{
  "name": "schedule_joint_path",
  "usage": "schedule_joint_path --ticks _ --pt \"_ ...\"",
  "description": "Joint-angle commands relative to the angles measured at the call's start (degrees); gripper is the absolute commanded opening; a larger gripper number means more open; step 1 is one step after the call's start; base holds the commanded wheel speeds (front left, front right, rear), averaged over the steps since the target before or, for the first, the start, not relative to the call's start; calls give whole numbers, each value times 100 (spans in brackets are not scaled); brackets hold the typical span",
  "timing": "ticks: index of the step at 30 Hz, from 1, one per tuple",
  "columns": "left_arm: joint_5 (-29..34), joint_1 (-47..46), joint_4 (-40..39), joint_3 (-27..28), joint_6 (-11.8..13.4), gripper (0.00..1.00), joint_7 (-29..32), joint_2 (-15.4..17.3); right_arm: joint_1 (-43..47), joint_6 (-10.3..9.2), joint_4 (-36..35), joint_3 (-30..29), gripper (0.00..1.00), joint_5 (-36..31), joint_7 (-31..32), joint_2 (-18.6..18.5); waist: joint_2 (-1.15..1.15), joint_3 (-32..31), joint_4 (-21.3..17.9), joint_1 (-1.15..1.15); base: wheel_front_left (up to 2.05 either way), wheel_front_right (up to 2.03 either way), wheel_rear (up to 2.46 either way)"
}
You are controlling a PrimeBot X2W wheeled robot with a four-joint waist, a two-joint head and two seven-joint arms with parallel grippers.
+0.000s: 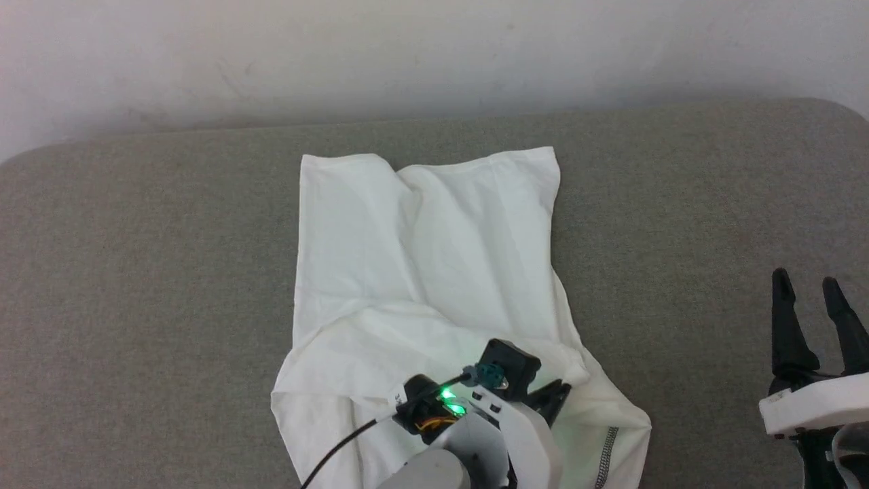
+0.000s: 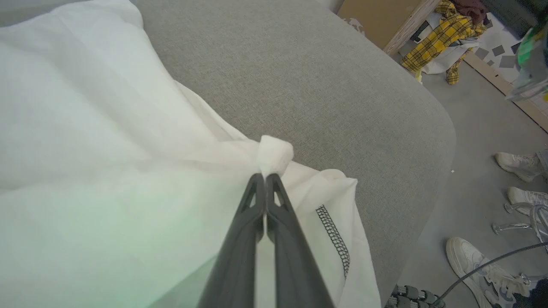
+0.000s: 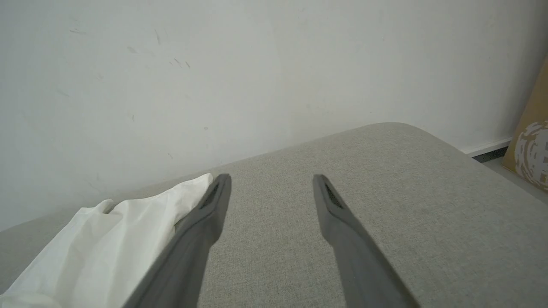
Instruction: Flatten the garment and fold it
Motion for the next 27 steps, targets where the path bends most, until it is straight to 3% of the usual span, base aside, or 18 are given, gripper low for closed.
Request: schedule_joint_path --ticks 1,6,7,8,13,17,21,27 --pt "-113 -77 65 -177 63 0 -94 -25 -72 -5 31 22 100 11 -6 17 0 122 -88 0 0 0 0" --pt "-524 -256 248 -857 88 0 -203 -27 -111 -5 179 74 100 20 -30 17 0 169 -89 0 0 0 0" --pt "-638 -276 270 -977 78 9 -227 -27 -125 -5 215 96 100 17 -30 17 0 163 -91 0 0 0 0" --pt "-728 -301 302 -1077 92 100 -254 -27 -136 -5 252 127 100 19 -17 17 0 149 -88 0 0 0 0" --pt "-1116 -530 261 -1240 147 100 -625 -27 -133 -5 285 289 100 -15 19 17 0 -17 -1 0 0 0 0" --pt "-1168 -864 69 -778 223 100 -1099 80 -104 -5 161 413 100 -7 26 -12 0 -184 82 0 0 0 0" --pt "-1194 -1181 -205 -145 275 100 -1352 721 -76 -5 13 597 100 -18 114 -90 0 -254 88 0 0 0 0" --pt "-1146 -1764 -54 503 158 100 -1130 1987 -179 -5 -266 1011 100 -90 242 -180 0 68 -145 0 0 0 0"
